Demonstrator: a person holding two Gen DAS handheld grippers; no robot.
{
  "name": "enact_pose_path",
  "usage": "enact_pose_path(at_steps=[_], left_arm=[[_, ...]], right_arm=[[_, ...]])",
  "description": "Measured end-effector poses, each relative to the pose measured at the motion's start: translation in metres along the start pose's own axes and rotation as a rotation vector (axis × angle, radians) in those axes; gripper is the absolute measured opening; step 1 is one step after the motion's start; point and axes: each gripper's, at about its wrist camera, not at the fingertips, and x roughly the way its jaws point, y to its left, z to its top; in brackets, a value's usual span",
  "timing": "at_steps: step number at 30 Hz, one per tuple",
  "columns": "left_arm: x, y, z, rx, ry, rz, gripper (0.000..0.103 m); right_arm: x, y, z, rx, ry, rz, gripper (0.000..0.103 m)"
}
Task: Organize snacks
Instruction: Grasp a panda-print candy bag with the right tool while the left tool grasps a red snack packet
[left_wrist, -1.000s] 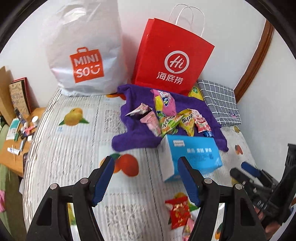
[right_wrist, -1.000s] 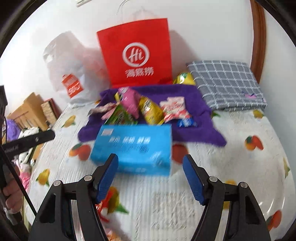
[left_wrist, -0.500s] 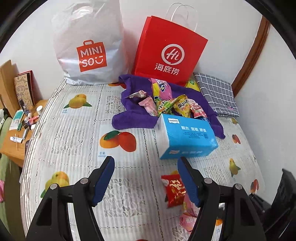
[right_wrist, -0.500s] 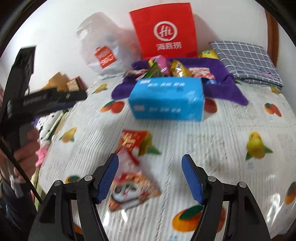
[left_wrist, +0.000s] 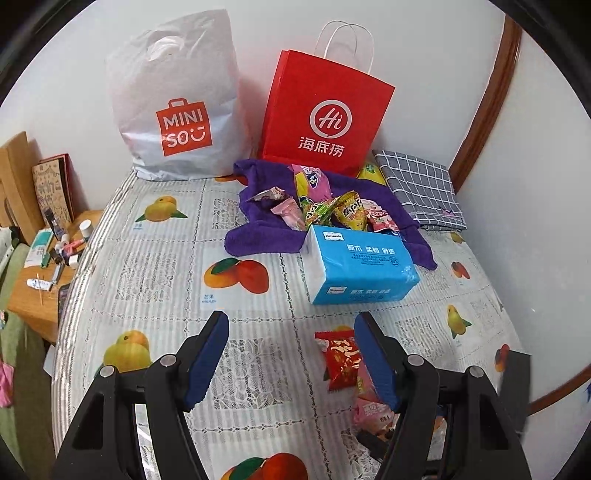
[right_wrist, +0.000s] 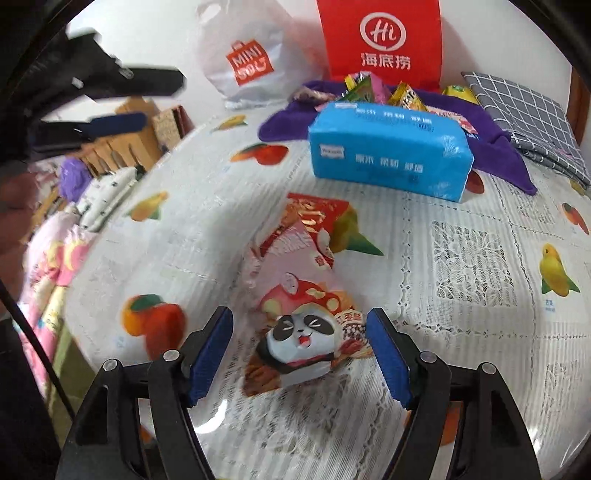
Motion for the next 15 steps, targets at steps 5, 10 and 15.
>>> enact_pose_path(at_steps=[5,10,15], left_arm=[[0.005,0.003,-0.002,0.003,0.008,0.005,0.069],[0.02,0.01,-0.003,-0.014,0.031,0.003,0.069],[0.045,0.011,-0.01,-0.017,0.079,0.005,0.069]], right_arm=[[0.01,-0.007,0.001,0.027,-0.008,-0.008,0.07],[0.002,-0.014,0.002,0.04,-0.03,0.022,0.058],[-0.021,-0.024,0.007,0.062,-0.087,0.033,0.058]])
